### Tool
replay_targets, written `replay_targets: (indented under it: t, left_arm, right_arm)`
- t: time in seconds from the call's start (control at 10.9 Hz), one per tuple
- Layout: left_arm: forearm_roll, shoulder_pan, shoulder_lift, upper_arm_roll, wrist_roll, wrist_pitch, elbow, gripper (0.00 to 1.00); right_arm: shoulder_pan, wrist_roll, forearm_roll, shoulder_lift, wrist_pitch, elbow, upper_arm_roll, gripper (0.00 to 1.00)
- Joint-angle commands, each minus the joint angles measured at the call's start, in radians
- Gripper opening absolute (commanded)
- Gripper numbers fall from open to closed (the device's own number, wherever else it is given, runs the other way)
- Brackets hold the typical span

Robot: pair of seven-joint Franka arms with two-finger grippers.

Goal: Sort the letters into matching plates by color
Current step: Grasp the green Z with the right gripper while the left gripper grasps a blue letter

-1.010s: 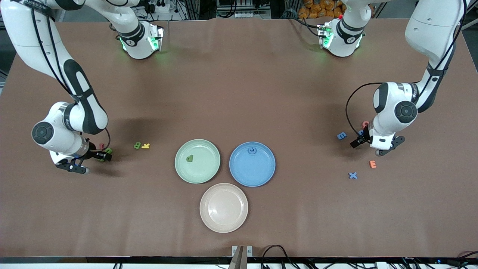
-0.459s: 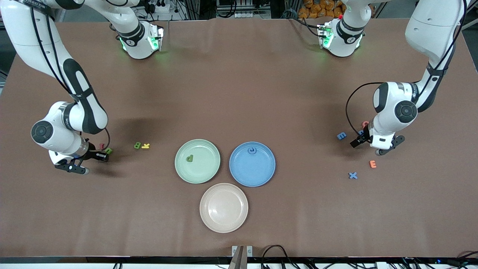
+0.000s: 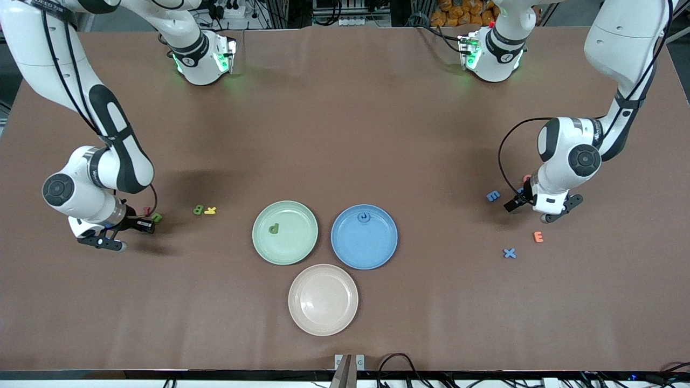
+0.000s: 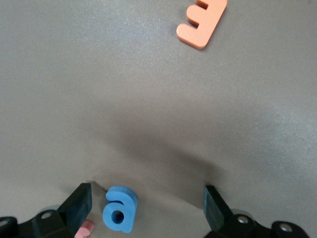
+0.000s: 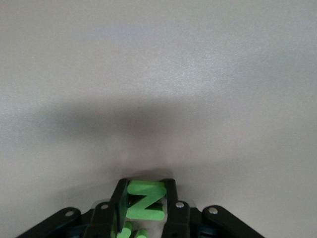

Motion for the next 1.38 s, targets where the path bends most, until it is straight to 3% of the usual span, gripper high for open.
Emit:
replay_targets:
  t: [0.0, 0.46, 0.55, 0.64, 0.73, 1.29]
  left_arm:
    - [0.029, 0.004, -0.005, -0.012, -0.010, 0.013, -0.026, 1.00]
    - [0.029, 0.004, -0.005, -0.015, -0.008, 0.013, -0.032, 1.00]
    - [0.029, 0.003, -0.007, -0.012, -0.008, 0.015, -0.031, 0.81]
    - [0.029, 0.004, -0.010, -0.015, -0.008, 0.013, -0.032, 0.29]
    - [0.029, 0.006, -0.010, -0.012, -0.010, 0.013, -0.034, 0.00]
    - [0.029, 0.004, -0.025, -0.015, -0.011, 0.007, -0.023, 0.00]
  right_arm:
    - [-0.024, -0.011, -0.013, -0.020, 0.009, -0.018, 0.026, 0.21]
    - [-0.018, 0.023, 0.001, -0.043, -0.011, -0.001, 0.055, 0.20]
    - [-0.014, 0.044, 0.007, -0.046, -0.011, 0.000, 0.060, 0.20]
    - [0.000, 0.067, 0.018, -0.049, -0.011, 0.000, 0.065, 0.20]
    - [0.016, 0.092, 0.035, -0.051, -0.011, 0.000, 0.066, 0.20]
    - [0.199, 0.305, 0.155, -0.054, -0.011, 0.020, 0.066, 0.20]
